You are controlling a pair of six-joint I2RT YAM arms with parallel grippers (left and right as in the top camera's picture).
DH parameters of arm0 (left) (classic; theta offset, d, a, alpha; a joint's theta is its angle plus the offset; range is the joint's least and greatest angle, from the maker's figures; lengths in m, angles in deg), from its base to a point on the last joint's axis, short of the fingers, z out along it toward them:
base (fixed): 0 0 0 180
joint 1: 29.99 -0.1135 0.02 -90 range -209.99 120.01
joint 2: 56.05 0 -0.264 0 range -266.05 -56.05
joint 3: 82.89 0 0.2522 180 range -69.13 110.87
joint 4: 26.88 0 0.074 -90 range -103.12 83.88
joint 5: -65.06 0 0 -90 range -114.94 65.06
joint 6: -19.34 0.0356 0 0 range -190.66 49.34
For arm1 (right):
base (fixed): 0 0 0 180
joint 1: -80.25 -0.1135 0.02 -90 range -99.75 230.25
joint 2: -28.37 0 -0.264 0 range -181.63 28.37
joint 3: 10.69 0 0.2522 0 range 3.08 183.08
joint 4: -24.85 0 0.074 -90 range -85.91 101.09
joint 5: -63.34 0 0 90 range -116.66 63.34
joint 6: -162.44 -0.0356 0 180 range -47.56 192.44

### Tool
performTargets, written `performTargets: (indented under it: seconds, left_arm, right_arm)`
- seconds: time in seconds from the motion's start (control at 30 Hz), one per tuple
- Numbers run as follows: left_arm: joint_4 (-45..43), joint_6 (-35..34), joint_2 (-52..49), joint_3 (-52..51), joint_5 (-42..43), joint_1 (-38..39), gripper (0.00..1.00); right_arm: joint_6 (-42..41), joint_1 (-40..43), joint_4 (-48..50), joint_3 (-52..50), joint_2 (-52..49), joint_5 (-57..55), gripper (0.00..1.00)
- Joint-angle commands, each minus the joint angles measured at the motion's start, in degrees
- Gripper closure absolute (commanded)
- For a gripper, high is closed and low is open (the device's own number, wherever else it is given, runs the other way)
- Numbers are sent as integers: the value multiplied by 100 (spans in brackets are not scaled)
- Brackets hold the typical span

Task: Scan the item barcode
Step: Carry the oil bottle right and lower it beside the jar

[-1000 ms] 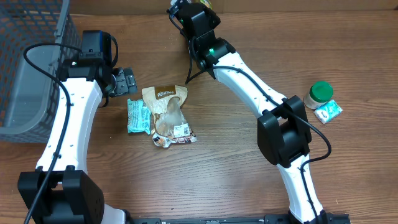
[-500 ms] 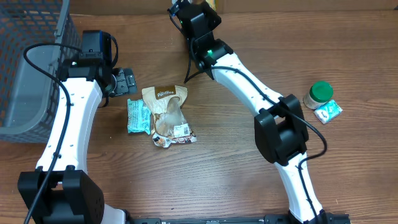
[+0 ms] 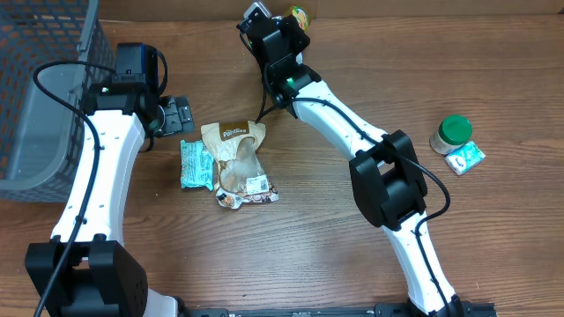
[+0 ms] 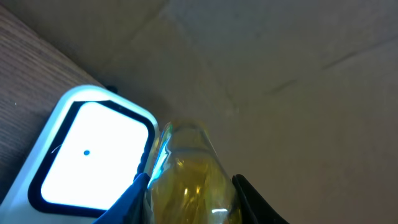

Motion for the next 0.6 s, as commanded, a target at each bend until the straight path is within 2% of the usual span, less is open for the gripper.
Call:
performTargets:
  seconds: [0.0,0.1,0.2,0.27,0.33,0.47,0.57]
  left_arm:
    - [15,83,-11,96,-52,-9,0]
    - [15,81,-11,96,-52,-9,0]
    - [15,83,-11,96,-52,-9,0]
    - [15,81,-11,96,-52,-9,0]
    - [15,83,-11,96,-52,-9,0]
    - [15,81,-11,96,-52,-9,0]
    - [15,81,-11,96,-52,-9,1]
  right_arm:
    - [-525,28,-216,111,697,-289,96]
    - [-1163,160,-938,111,1220,-44,95]
    - [-2159,380,-1934,111,1740,232,95]
    - [-2986,693,-2986,111,2138,675,92]
    - [-3473,1058,-3906,111,2371,1322,89]
    - [-3692,1784,-5250,109,2452,2673,88]
    - [-3694,2332,-5866,96,2345,3285,88]
